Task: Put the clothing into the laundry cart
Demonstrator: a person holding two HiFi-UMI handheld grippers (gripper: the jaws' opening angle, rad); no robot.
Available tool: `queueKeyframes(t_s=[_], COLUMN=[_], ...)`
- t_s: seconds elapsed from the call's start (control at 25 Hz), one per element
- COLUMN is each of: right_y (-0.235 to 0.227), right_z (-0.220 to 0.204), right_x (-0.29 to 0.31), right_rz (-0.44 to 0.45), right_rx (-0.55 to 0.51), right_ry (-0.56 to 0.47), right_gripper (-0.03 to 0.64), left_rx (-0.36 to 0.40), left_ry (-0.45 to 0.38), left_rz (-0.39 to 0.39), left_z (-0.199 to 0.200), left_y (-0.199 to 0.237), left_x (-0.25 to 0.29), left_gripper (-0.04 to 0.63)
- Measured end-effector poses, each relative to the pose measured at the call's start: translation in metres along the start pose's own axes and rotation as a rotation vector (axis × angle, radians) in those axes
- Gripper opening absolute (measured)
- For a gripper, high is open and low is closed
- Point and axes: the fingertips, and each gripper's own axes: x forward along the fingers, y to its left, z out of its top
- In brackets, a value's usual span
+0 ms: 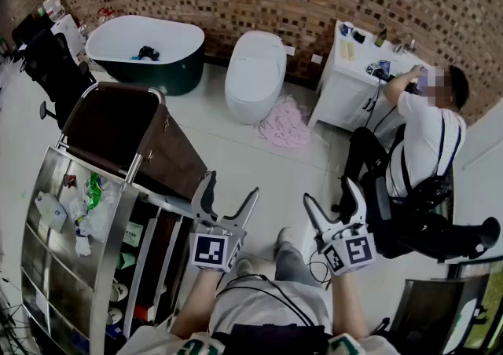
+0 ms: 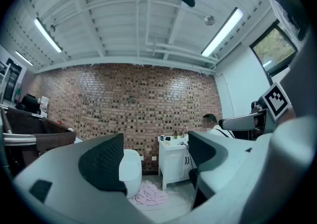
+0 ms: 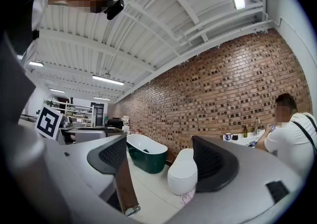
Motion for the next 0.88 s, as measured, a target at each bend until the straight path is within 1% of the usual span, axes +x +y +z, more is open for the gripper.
queueKeyframes(t_s=[0.08,0.16,0.28,0.32,0.36,0.52,0.64,0.76,0.88], right_y=[-0.029,-0.055,-0.090,-0.102,-0.113,-0.152,-0.172,-0.187,-0.191], right_z=[0.002,0.003,0.003,0.005,0.006,0.004,-0.006,-0.022,-0.042], right_x=[0.021,0.044,0.076,0.087,0.099,0.137,0.162,0.188,0.222], right_rz=[-0.006,-0.001,0.027,0.040,0.053,0.100,0.122,0.126,0.147], right_rx=[-0.021,-0.044,-0.054,-0.049,-0.042,-0.024,-0.006,0.036,0.033], right_ry=[-0.017,-0.031,-0.042,-0.048,-0.054,-0.057,-0.041,-0.003,0.045], right_gripper=[0.440,0.440,0.440,0.440,0.440,0.440,0.440,0.440,0.440], left_rx=[0.006,0.029,0.124,0.140,0.140,0.087,0.095,0.086,0.080], left_ry=[0.003,-0.007,-0.002,0.004,0.010,0.032,0.050,0.082,0.115], left_rz=[-0.007,-0.014,-0.015,-0.009,0.002,0.032,0.047,0.064,0.070], left_z=[0.002,0.004,-0.005,-0.007,-0.007,-0.005,-0.008,-0.022,-0.039], left_y=[-0.003,-0.004,-0.004,-0.004,-0.005,-0.007,-0.003,0.010,0.035], left_x=[0.034,0.069,0.114,0.129,0.144,0.193,0.217,0.241,0.272], left_gripper=[0.396,0.396,0.396,0.396,0.396,0.396,0.396,0.396,0.396])
